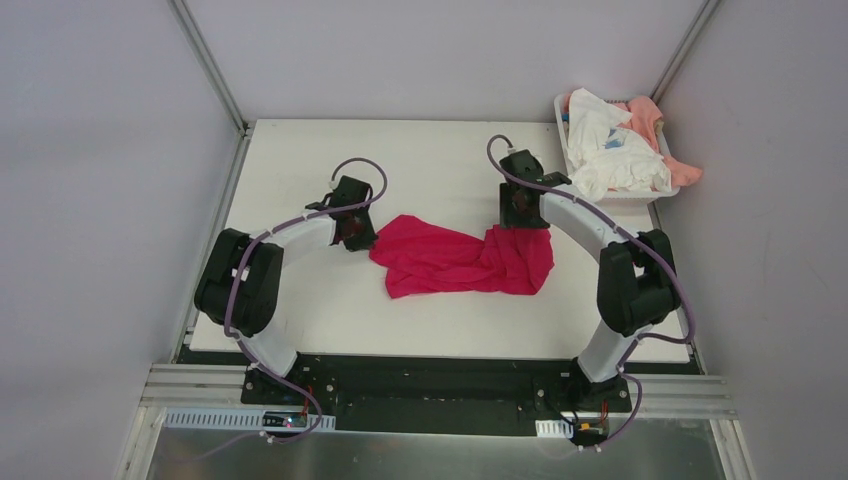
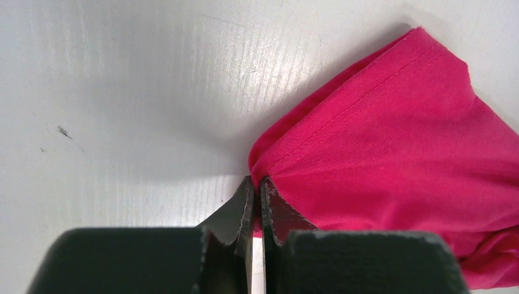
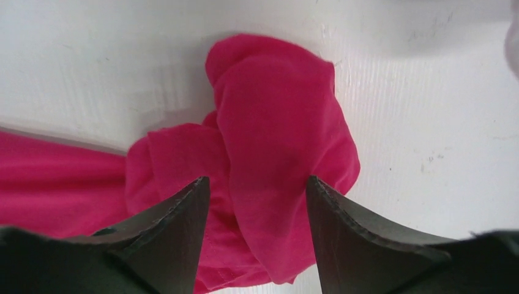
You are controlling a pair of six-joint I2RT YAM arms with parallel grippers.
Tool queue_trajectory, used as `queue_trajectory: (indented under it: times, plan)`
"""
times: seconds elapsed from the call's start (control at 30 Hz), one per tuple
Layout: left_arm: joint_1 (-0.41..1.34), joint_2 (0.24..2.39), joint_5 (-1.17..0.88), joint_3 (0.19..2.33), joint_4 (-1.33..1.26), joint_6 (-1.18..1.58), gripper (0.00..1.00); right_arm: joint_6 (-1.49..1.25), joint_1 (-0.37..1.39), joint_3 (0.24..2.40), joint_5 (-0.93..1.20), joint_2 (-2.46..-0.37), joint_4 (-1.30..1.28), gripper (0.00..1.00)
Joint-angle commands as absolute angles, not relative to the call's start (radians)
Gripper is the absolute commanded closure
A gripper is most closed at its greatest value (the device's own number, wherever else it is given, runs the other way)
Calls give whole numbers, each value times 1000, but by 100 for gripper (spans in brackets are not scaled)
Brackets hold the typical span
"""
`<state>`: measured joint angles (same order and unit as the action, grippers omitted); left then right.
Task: Fold and stack the t-shirts
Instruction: Flatten out the tshirt
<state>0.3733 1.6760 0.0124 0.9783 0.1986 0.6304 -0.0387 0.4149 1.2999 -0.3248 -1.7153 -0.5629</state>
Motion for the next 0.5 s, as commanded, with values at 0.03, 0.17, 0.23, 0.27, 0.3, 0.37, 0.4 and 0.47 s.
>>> queue_trajectory:
  times: [0.03, 0.17, 0.23, 0.27, 0.3, 0.37, 0.4, 0.47]
  plan:
    - [379, 1622, 58, 960, 215, 615, 100, -78, 414, 1319, -352, -1754, -645, 40]
    - [379, 1623, 60, 960, 215, 612, 100, -111, 408, 1320, -387, -1783, -647, 47]
    - [379, 1619, 66, 959, 216, 611, 100, -132, 401, 1319, -423, -1789, -645, 57]
    - [379, 1617, 71, 958, 216, 608, 100, -141, 397, 1317, -450, -1787, -643, 64]
    - [379, 1610, 80, 956, 216, 606, 100, -149, 392, 1314, -465, -1785, -637, 72]
    - [379, 1596, 93, 955, 216, 599, 100, -164, 380, 1305, -481, -1770, -625, 87]
    - [379, 1588, 106, 956, 217, 596, 100, -175, 375, 1299, -483, -1755, -618, 98]
    - [379, 1562, 129, 966, 217, 587, 100, -199, 367, 1273, -507, -1699, -583, 100]
